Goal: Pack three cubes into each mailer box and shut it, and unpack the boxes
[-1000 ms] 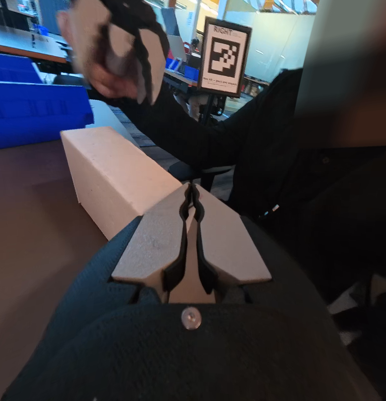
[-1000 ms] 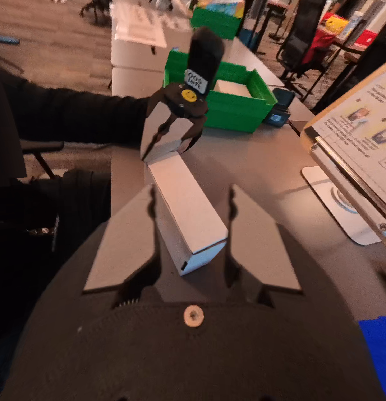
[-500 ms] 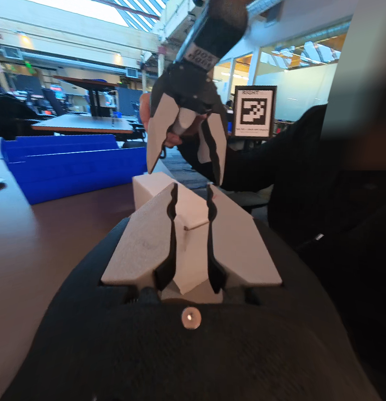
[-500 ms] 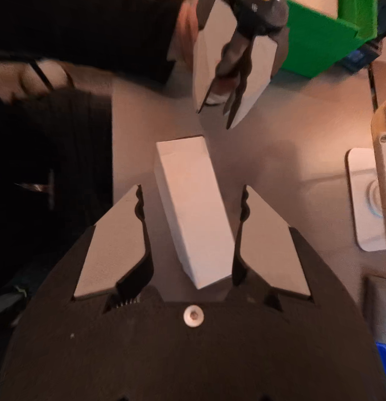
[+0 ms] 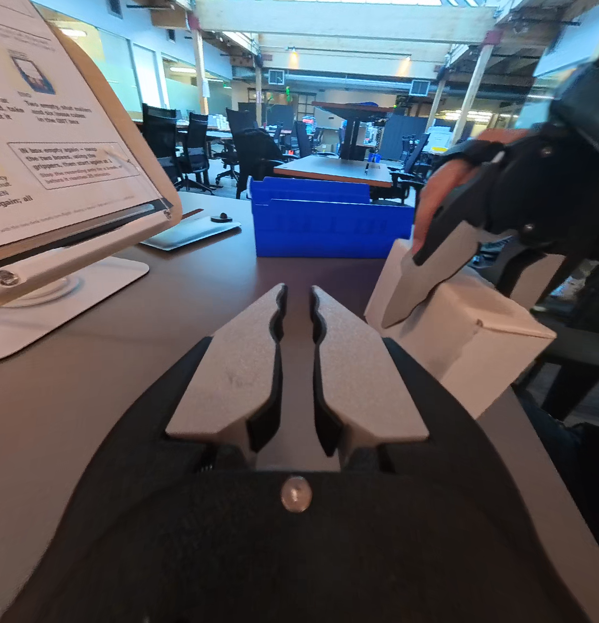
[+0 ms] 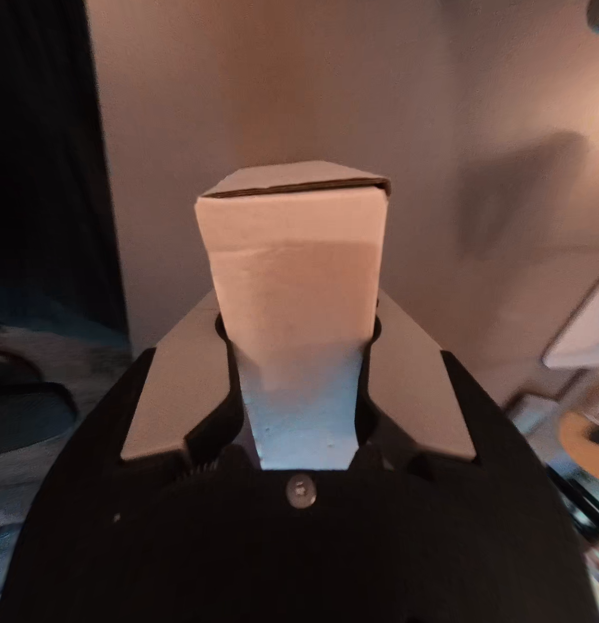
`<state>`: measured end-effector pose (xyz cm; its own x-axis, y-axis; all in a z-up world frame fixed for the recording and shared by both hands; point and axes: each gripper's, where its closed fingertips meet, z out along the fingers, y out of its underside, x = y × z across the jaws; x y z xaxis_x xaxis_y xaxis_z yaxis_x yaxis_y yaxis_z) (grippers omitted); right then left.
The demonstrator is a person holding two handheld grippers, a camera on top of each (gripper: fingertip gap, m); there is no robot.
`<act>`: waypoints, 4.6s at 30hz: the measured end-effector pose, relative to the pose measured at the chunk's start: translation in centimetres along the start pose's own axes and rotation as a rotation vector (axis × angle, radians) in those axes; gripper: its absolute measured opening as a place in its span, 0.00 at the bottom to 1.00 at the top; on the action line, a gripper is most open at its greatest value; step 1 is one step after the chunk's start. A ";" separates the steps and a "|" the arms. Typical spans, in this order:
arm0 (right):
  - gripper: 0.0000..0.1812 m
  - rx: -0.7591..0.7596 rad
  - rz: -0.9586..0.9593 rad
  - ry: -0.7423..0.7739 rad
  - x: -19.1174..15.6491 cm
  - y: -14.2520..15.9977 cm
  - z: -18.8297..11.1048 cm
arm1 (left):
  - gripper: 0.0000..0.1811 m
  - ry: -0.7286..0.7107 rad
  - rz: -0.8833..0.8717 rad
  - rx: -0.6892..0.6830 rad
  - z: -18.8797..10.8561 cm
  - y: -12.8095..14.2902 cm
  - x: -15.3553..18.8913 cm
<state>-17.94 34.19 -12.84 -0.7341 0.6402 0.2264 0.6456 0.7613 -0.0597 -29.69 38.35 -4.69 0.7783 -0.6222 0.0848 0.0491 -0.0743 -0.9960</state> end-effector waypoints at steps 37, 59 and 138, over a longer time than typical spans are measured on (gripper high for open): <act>0.39 -0.269 0.149 1.038 12.9 34.7 -7.8 | 0.06 -0.201 0.016 -0.375 2.1 6.9 -2.7; 0.33 -0.432 0.518 0.485 8.8 43.4 0.4 | 0.06 -0.127 -0.022 -0.507 3.0 8.9 -1.1; 0.38 0.566 0.870 0.505 20.0 7.6 6.3 | 0.34 -0.534 0.024 -0.633 2.0 10.4 -5.6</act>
<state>-29.04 53.39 -14.94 0.1635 0.9544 0.2499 0.6111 0.1009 -0.7851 -32.31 42.60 -15.55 0.9751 -0.1870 -0.1193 -0.2086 -0.5900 -0.7800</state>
